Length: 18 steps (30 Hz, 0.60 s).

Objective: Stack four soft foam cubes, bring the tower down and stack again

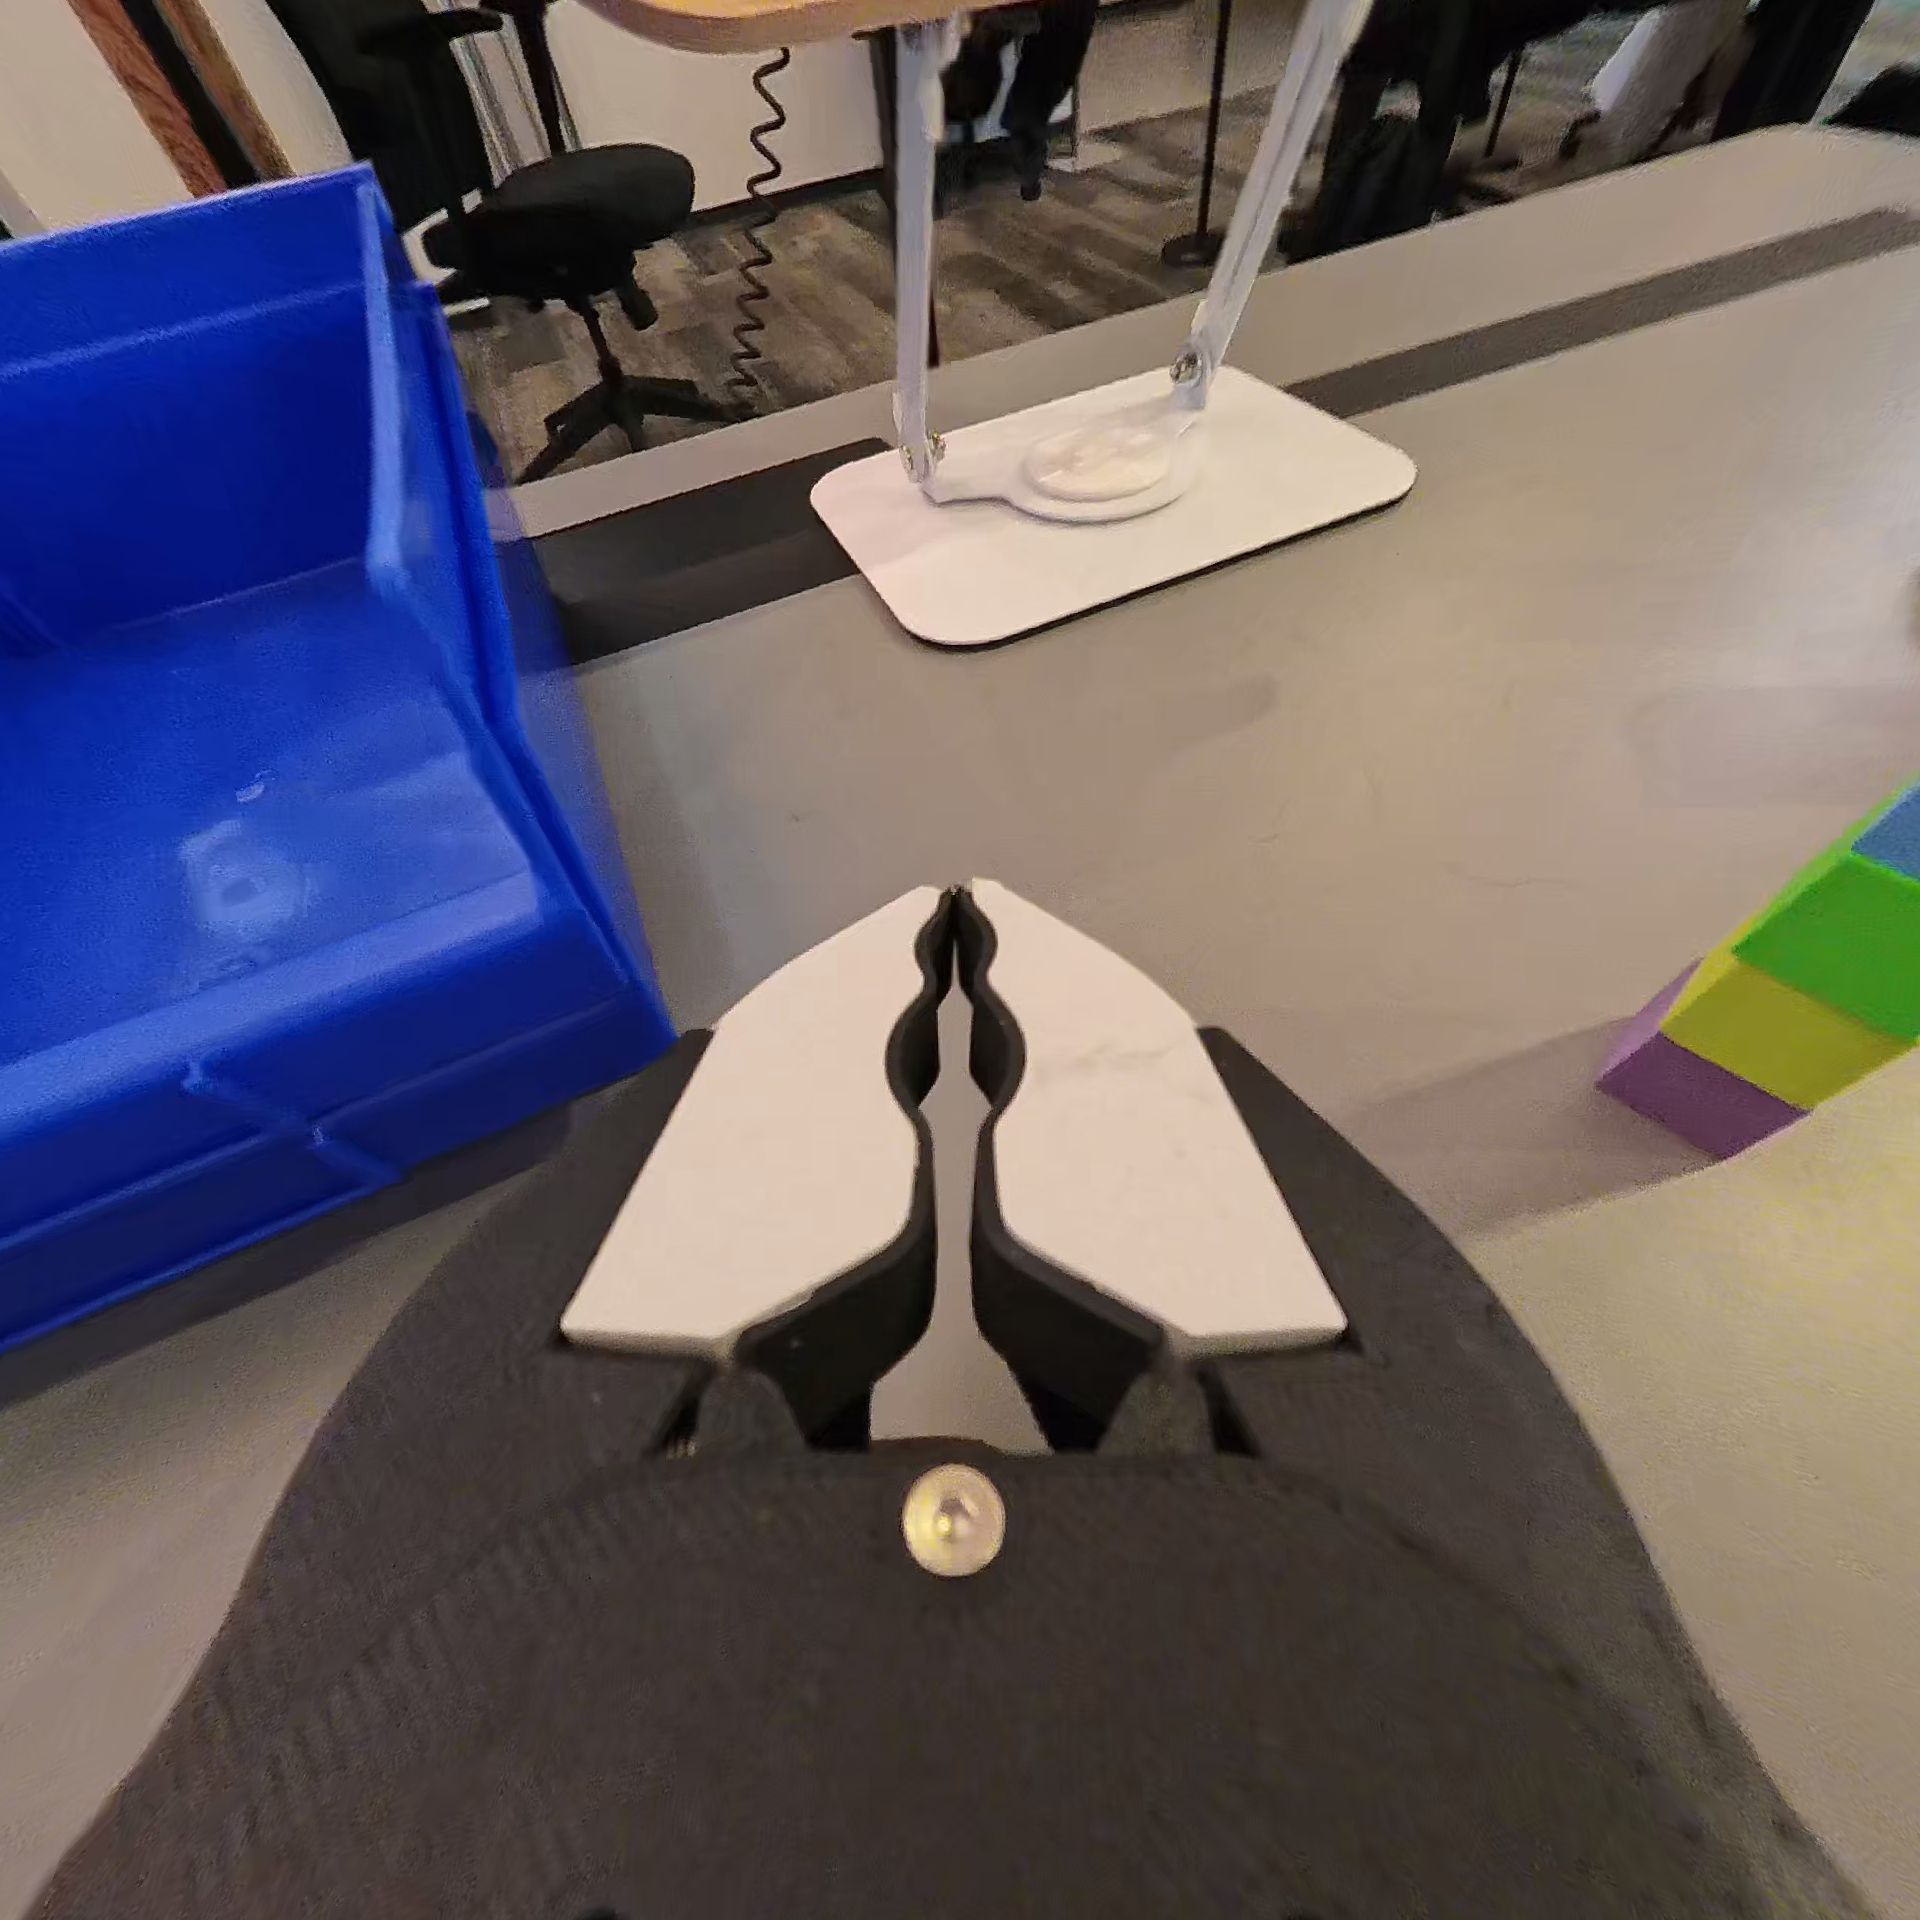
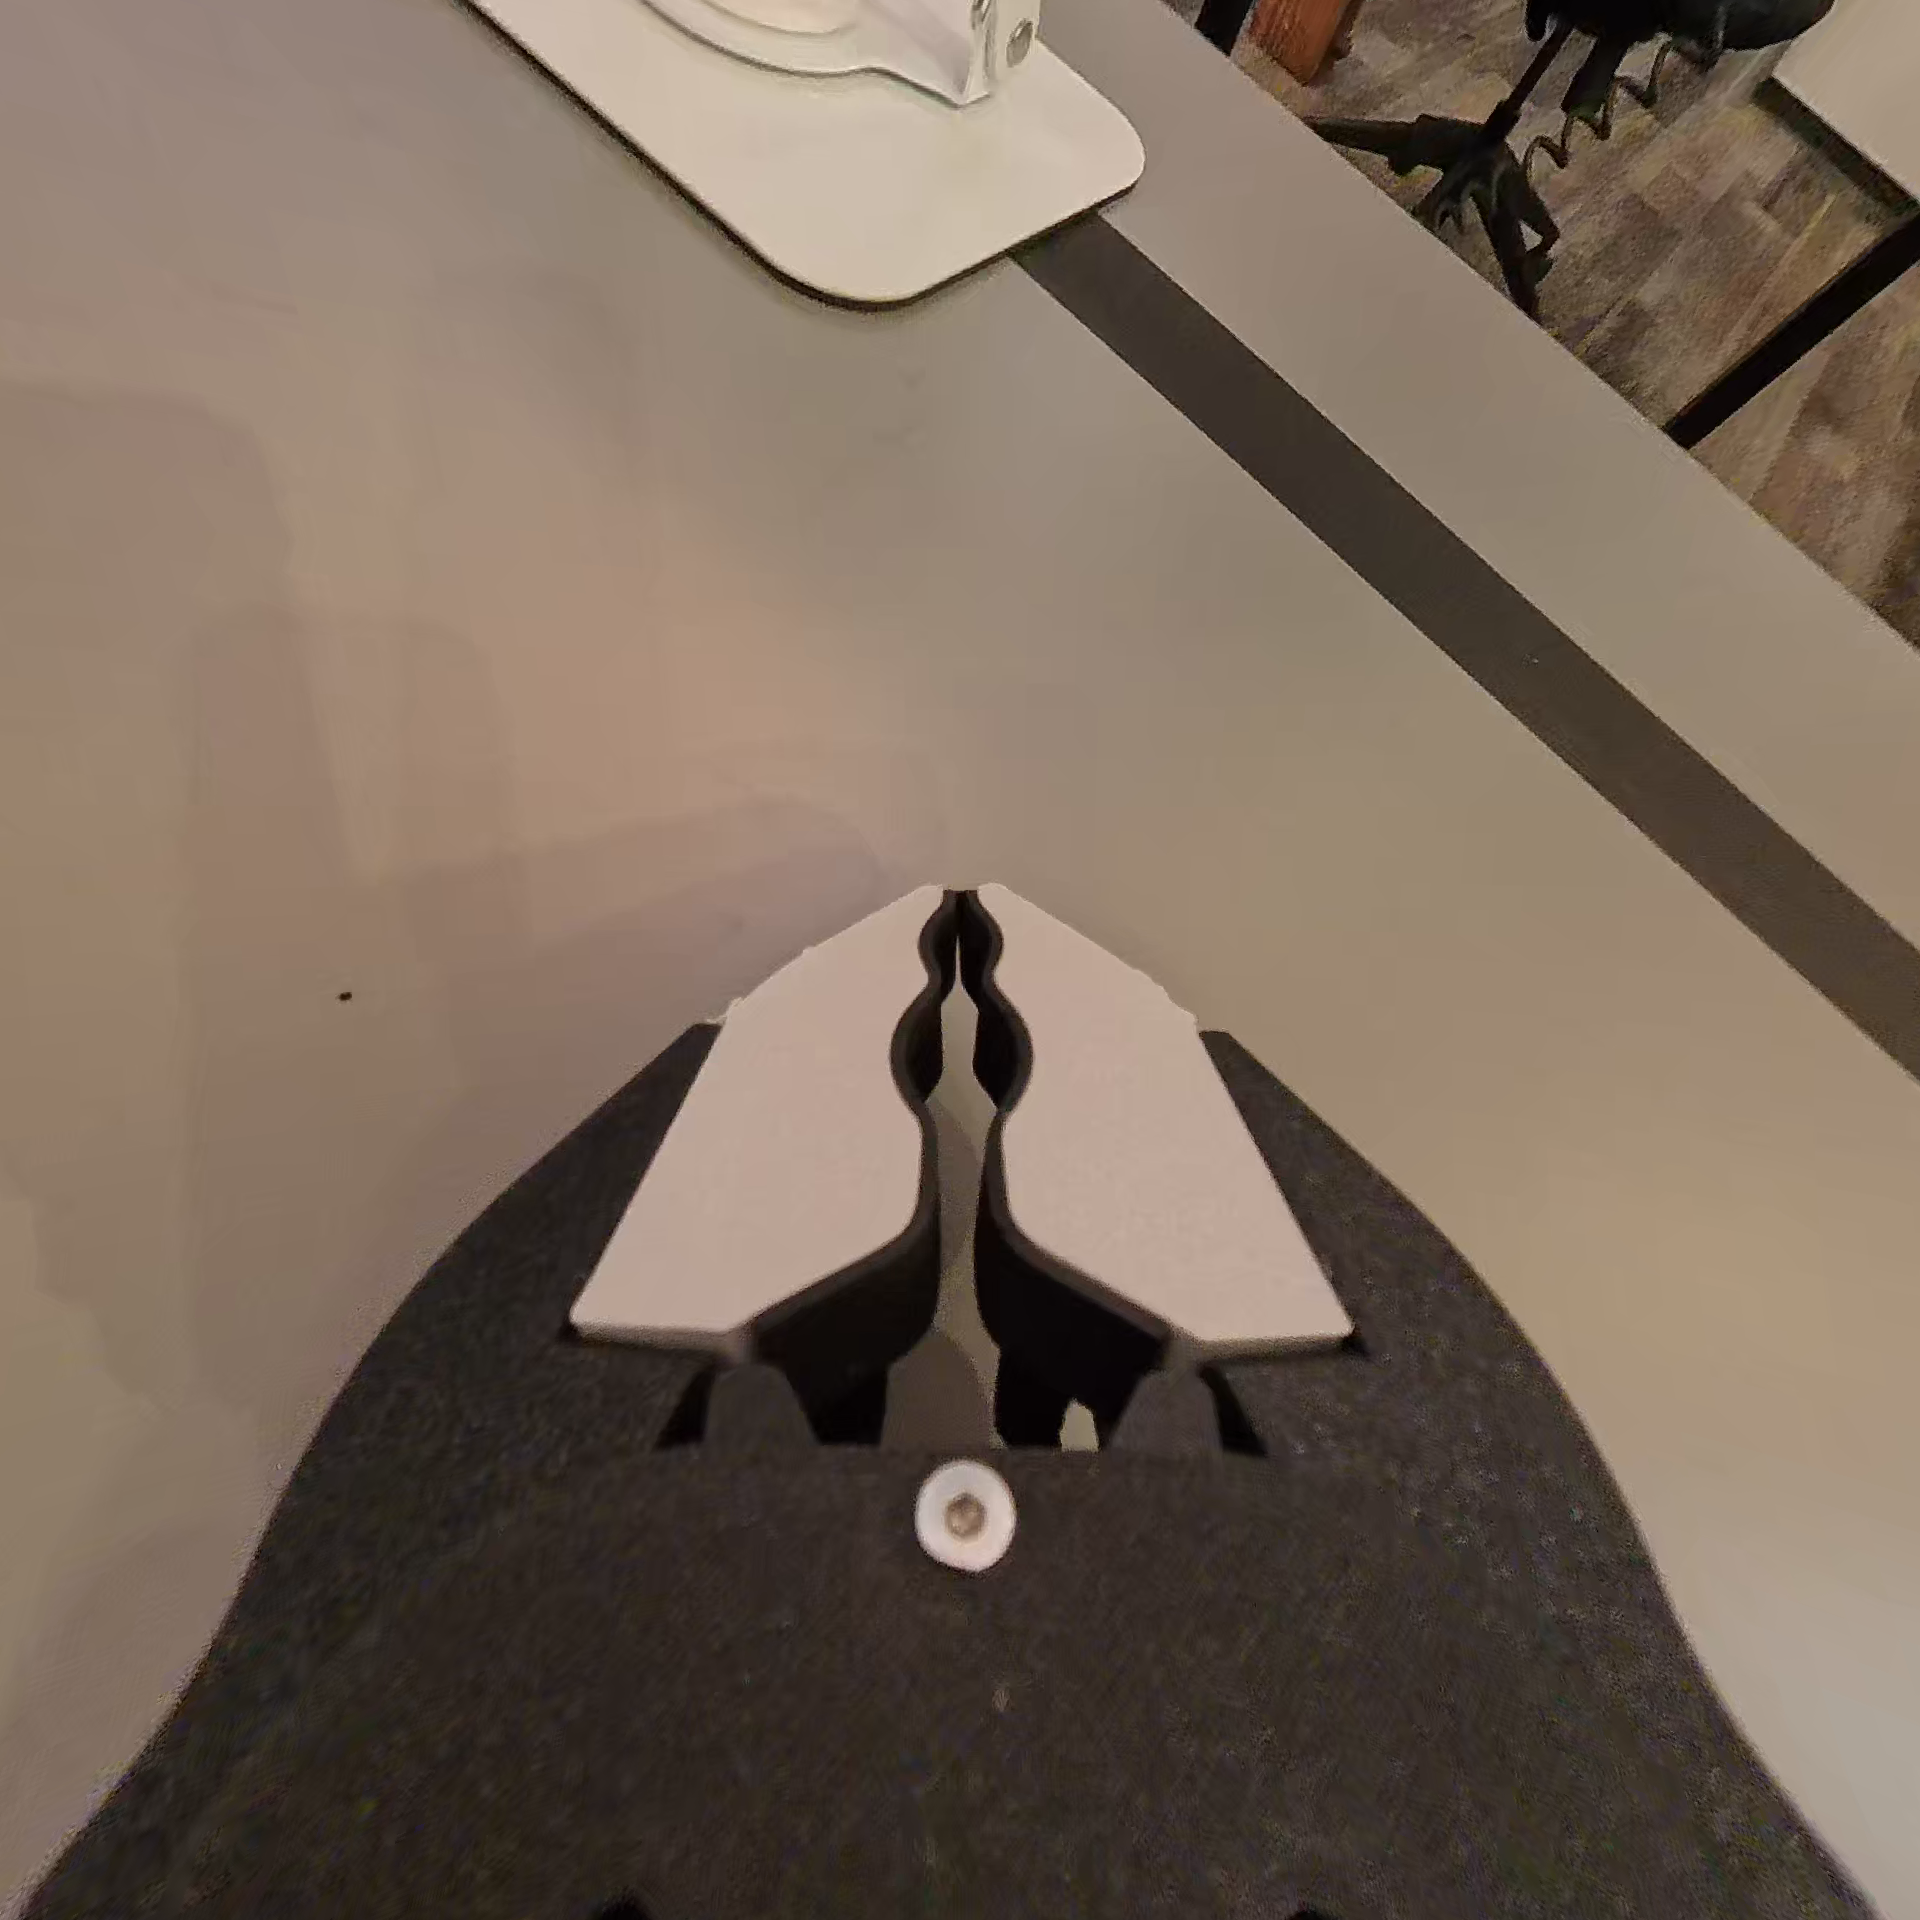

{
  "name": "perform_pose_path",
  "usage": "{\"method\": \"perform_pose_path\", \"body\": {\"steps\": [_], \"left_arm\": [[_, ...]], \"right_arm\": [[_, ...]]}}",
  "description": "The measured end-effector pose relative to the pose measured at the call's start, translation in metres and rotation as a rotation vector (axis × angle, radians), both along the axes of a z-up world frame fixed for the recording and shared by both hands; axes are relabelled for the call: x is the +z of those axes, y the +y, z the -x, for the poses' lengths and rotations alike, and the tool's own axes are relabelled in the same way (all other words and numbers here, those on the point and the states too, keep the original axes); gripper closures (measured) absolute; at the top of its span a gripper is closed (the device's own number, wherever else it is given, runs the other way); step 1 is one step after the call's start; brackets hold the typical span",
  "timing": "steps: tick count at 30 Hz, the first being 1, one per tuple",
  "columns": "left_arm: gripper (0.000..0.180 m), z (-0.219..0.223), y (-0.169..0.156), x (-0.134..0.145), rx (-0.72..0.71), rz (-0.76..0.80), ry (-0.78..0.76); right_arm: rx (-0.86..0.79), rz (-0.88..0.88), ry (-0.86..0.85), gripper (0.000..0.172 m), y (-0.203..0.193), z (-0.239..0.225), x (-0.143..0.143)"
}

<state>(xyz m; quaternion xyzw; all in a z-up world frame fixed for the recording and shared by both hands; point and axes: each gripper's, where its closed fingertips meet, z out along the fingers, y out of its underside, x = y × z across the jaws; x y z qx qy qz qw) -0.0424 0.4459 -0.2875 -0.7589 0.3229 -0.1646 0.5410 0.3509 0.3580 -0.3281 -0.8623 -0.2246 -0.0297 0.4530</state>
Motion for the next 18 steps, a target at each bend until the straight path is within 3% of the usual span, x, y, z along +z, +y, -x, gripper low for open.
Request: {"method": "perform_pose_path", "body": {"steps": [4, 13, 18], "left_arm": [[0.18, -0.004, -0.002, -0.003, -0.015, -0.014, 0.042], [0.18, -0.002, -0.001, 0.002, -0.031, 0.004, -0.026], [0.18, 0.02, 0.005, -0.002, 0.059, 0.033, -0.017]], "right_arm": [[0.028, 0.018, -0.039, 0.172, 0.0, 0.009, -0.006], [0.037, 0.038, -0.058, 0.172, 0.0, 0.009, -0.01], [-0.022, 0.05, -0.064, 0.172, -0.001, -0.012, -0.011]]}}
